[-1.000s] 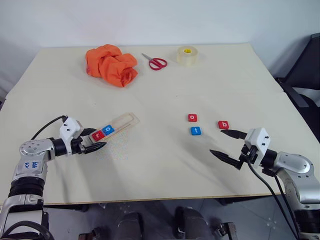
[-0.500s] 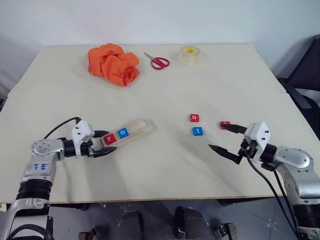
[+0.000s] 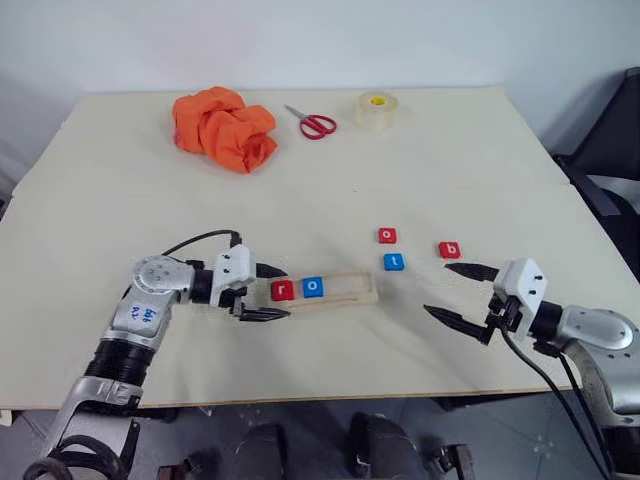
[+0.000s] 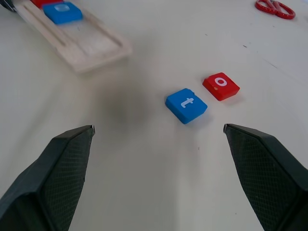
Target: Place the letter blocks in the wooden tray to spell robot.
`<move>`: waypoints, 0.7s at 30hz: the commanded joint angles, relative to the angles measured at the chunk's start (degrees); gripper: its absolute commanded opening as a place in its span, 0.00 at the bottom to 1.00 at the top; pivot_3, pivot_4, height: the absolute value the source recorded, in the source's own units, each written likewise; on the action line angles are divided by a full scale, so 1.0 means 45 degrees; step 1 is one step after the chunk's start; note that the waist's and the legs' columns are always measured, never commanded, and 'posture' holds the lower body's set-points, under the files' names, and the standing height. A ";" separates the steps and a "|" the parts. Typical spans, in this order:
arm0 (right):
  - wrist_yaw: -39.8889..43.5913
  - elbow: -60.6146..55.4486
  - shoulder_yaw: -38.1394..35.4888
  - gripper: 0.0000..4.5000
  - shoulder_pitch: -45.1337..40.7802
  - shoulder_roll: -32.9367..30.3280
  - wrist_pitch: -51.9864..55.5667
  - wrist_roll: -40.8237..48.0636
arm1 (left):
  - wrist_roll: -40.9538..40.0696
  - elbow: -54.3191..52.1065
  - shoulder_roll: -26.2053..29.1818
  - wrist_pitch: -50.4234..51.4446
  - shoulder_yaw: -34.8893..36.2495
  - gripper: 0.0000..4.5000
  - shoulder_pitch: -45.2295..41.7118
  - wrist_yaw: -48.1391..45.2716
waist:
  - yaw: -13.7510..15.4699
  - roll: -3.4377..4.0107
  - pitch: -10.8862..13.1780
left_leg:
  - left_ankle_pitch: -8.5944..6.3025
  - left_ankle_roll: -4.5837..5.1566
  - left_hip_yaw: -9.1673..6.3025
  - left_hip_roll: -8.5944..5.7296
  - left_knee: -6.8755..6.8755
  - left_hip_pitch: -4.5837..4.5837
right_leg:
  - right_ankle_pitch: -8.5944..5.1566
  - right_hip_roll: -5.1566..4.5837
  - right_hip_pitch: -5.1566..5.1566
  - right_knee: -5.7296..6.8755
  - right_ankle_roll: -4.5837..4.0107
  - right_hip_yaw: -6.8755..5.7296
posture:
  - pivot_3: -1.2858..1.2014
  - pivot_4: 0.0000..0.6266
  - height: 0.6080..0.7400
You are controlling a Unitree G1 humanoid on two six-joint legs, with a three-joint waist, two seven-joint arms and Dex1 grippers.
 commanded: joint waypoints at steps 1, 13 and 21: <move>-0.0111 -0.0601 -0.0630 1.00 0.0182 -0.0240 -0.0025 0.0243 | 0.0094 -0.0397 -0.0120 -0.0181 -0.0263 0.75 -0.0148 -0.0159 | -0.0032 0.0000 0.0000 | 0.0000 0.0000 0.0000 0.0000 0.0000 0.0002 | 0.0000 0.0001 0.0000 0.0001 0.0000 0.0002 | 0.52 0.24 1.00; -0.0488 -0.1359 -0.1006 1.00 0.0615 -0.0223 0.0387 0.0308 | 0.0495 -0.0343 -0.0672 0.0131 -0.0774 0.92 0.0103 0.0427 | 0.0002 -0.0002 0.0001 | -0.0002 0.0004 0.0002 0.0001 0.0009 0.0003 | 0.0002 0.0002 0.0000 0.0002 0.0003 0.0013 | 0.52 0.24 1.00; -0.0511 -0.1356 -0.1006 1.00 0.0357 -0.0290 0.0559 0.0289 | 0.0330 -0.0741 -0.0715 0.0125 -0.0584 0.99 0.0555 0.0542 | -0.0008 -0.0003 0.0002 | -0.0002 0.0006 0.0003 0.0001 0.0010 0.0004 | 0.0003 0.0003 0.0000 0.0003 0.0003 0.0015 | 0.52 0.24 1.00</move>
